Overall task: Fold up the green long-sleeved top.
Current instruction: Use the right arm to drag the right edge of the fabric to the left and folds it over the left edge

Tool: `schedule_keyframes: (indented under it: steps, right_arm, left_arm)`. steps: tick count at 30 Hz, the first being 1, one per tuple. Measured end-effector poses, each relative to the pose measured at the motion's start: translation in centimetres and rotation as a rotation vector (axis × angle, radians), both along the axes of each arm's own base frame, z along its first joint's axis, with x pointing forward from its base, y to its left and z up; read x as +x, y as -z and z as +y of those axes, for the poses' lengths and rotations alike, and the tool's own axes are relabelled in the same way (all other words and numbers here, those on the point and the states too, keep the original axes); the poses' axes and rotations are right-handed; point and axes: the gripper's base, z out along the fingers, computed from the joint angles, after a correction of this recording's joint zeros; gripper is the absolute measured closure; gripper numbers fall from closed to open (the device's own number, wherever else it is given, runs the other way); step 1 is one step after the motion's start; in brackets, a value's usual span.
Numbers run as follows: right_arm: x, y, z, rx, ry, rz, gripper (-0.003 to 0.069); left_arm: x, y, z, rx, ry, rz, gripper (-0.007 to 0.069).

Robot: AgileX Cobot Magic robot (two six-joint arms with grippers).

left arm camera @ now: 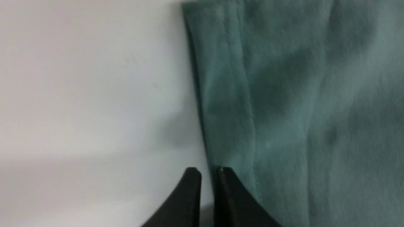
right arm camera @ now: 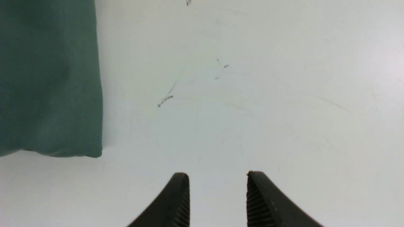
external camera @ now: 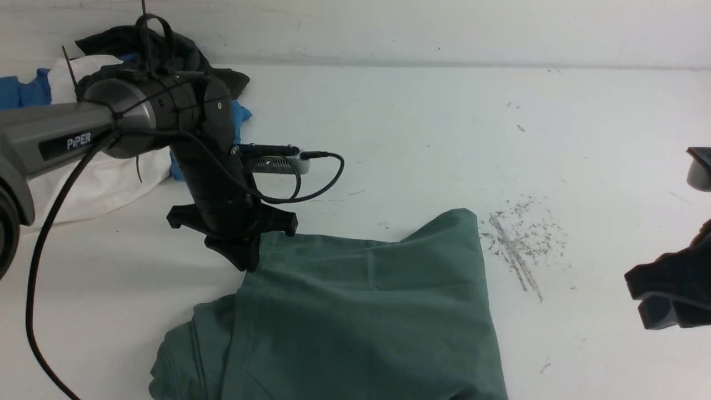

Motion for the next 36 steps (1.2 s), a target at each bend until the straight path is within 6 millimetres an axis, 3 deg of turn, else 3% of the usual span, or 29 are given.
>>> schedule_keyframes:
  steps: [7, 9, 12, 14, 16, 17, 18, 22, 26, 30, 33, 36]
  right_arm:
    - [0.2, -0.1, 0.1, 0.012, -0.011, -0.019, 0.0415]
    - [0.3, 0.0, 0.4, 0.03, -0.03, -0.025, 0.0415]
    - [0.7, 0.5, 1.2, 0.088, -0.075, -0.002, 0.0442]
    - [1.0, 1.0, 2.1, 0.117, -0.12, 0.016, 0.0489]
    - [1.3, 1.8, 3.5, 0.141, -0.182, 0.032, 0.0557]
    - [1.4, 1.9, 3.6, 0.143, -0.187, 0.034, 0.0557]
    - [1.7, 2.7, 4.9, 0.153, -0.227, 0.041, 0.0614]
    - [2.7, 5.7, 8.0, 0.148, -0.298, 0.095, 0.0666]
    - [3.6, 9.3, 10.0, 0.127, -0.319, 0.166, 0.0671]
    - [4.6, 12.9, 10.7, 0.109, -0.295, 0.229, 0.0673]
    - [5.0, 13.6, 10.9, 0.105, -0.292, 0.253, 0.0673]
    - [5.2, 13.5, 10.9, 0.108, -0.29, 0.256, 0.0673]
  left_arm:
    - [2.0, -6.1, 0.1, 0.041, 0.005, -0.128, 0.039]
    - [2.1, -7.1, 0.0, 0.024, 0.002, -0.151, 0.0389]
    - [0.7, -8.0, -1.1, -0.049, 0.02, -0.135, 0.0462]
    - [-0.8, -7.4, -2.6, -0.089, 0.052, -0.084, 0.0528]
    - [-2.6, -5.6, -4.2, -0.094, 0.102, -0.003, 0.0592]
    - [-3.1, -5.1, -4.7, -0.091, 0.117, 0.015, 0.0601]
    - [-4.1, -3.5, -5.2, -0.073, 0.135, 0.073, 0.0619]
    - [-6.5, 0.6, -4.8, -0.013, 0.1, 0.22, 0.0629]
    - [-7.7, 2.7, -4.0, 0.013, 0.063, 0.251, 0.0629]
    - [-7.9, 2.7, -3.9, 0.005, 0.053, 0.231, 0.0629]
    - [-7.7, 2.3, -4.0, 0.002, 0.056, 0.216, 0.0629]
    - [-7.1, 0.6, -4.1, -0.002, 0.067, 0.158, 0.0629]
